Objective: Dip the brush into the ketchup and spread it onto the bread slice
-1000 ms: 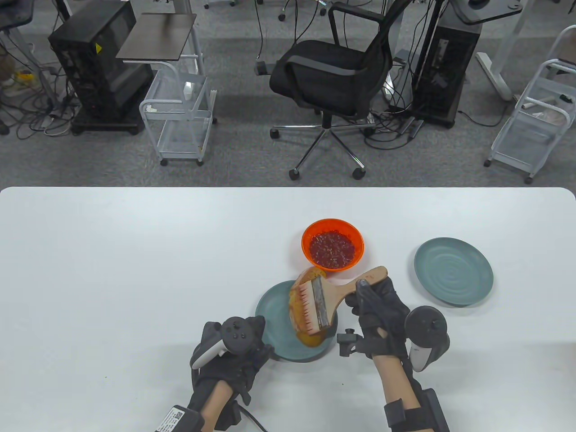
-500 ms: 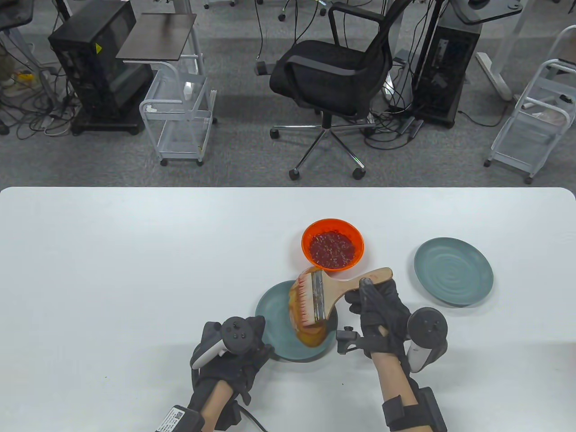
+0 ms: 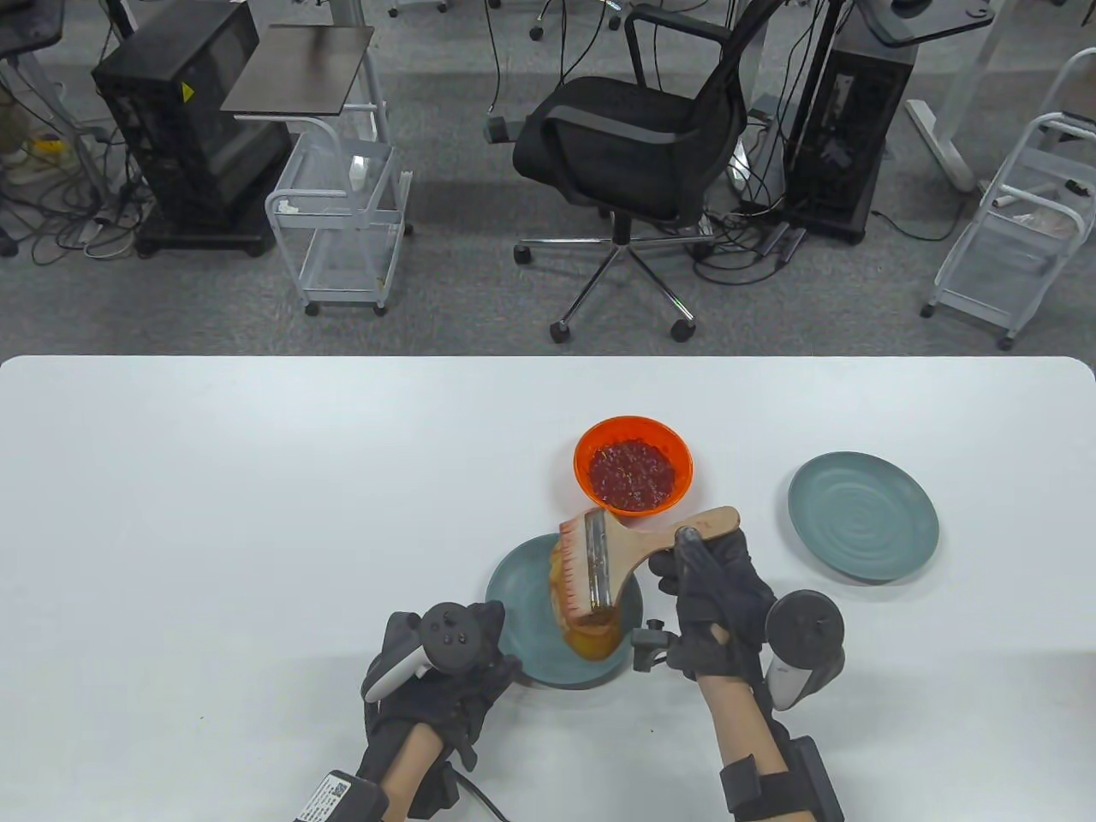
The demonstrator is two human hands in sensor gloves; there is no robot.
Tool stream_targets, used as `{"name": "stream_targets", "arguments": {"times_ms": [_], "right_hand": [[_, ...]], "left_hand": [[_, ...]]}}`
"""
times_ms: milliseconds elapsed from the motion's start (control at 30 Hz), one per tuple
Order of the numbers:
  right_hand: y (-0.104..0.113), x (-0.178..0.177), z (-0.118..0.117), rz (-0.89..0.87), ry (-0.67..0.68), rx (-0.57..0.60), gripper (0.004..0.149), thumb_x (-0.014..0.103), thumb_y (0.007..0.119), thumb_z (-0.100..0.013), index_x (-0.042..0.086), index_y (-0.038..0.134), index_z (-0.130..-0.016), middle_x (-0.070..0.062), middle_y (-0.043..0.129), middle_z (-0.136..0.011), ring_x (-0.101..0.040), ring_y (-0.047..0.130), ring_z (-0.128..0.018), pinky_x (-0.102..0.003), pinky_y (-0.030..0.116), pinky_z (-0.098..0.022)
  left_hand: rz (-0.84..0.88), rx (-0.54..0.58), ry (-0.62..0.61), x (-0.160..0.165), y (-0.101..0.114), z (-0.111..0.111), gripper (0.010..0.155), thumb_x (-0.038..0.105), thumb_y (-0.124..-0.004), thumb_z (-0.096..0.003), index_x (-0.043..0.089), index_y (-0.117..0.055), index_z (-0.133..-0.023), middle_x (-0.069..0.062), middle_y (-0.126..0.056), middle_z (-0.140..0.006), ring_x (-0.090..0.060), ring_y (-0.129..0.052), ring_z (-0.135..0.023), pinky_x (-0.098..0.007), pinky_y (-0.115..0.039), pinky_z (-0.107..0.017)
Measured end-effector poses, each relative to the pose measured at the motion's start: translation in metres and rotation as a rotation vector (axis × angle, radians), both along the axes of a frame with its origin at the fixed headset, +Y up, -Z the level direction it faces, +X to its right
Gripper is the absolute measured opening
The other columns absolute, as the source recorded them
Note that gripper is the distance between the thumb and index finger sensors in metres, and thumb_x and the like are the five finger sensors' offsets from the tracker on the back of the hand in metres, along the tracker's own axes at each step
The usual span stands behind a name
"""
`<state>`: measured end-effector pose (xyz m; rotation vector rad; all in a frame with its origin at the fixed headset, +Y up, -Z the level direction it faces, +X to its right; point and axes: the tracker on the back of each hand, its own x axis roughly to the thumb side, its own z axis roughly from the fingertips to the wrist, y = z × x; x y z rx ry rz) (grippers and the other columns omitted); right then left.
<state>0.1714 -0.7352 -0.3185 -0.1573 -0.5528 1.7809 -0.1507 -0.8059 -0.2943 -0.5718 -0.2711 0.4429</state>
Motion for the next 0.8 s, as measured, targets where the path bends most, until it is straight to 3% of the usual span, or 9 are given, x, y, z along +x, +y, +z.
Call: {"name": "stream_targets", "arguments": {"times_ms": [267,433,633,700,800], "right_hand": [[0.012,0.025,0.003,0.197,-0.082,0.058,0.042,0.030,0.088,-0.051,0.002,0.077,-0.080,-0.026,0.092,-0.061,-0.026,0.114,-0.030,-0.032,0.099,-0.017],[0.025,0.044,0.007,0.187,-0.139,0.098,0.042,0.030,0.088,-0.051,0.003,0.076,-0.081,-0.026,0.092,-0.063,-0.027,0.113,-0.031,-0.032,0.099,-0.017],[0.059,0.070,0.013,0.139,-0.147,0.235,0.041,0.030,0.087,-0.052,0.007,0.075,-0.084,-0.026,0.090,-0.068,-0.029,0.112,-0.034,-0.028,0.099,-0.016],[0.074,0.084,0.018,0.166,-0.162,0.277,0.041,0.029,0.087,-0.052,0.008,0.075,-0.084,-0.026,0.089,-0.070,-0.023,0.113,-0.032,-0.024,0.099,-0.013],[0.093,0.102,0.024,0.231,-0.158,0.347,0.040,0.027,0.088,-0.051,0.009,0.075,-0.085,-0.029,0.087,-0.073,-0.025,0.113,-0.036,-0.025,0.100,-0.016]], "left_hand": [[0.003,-0.001,0.000,0.000,0.000,0.000,0.068,0.048,-0.050,-0.0677,0.021,-0.007,-0.114,-0.011,-0.013,-0.119,-0.037,-0.004,-0.107,-0.057,-0.013,-0.070],[0.002,-0.001,0.001,0.000,0.000,0.000,0.068,0.048,-0.050,-0.0678,0.021,-0.007,-0.114,-0.011,-0.013,-0.119,-0.037,-0.004,-0.107,-0.057,-0.013,-0.070],[0.003,-0.002,0.000,0.000,0.000,0.000,0.068,0.048,-0.050,-0.0678,0.021,-0.007,-0.114,-0.011,-0.013,-0.119,-0.037,-0.004,-0.107,-0.057,-0.013,-0.070],[0.003,-0.002,0.001,0.000,0.000,0.000,0.068,0.048,-0.050,-0.0678,0.021,-0.007,-0.114,-0.011,-0.013,-0.119,-0.037,-0.004,-0.107,-0.057,-0.013,-0.070],[0.004,-0.005,0.000,-0.001,0.000,0.000,0.068,0.048,-0.050,-0.0677,0.021,-0.007,-0.114,-0.011,-0.012,-0.119,-0.037,-0.004,-0.106,-0.057,-0.013,-0.070]]}}
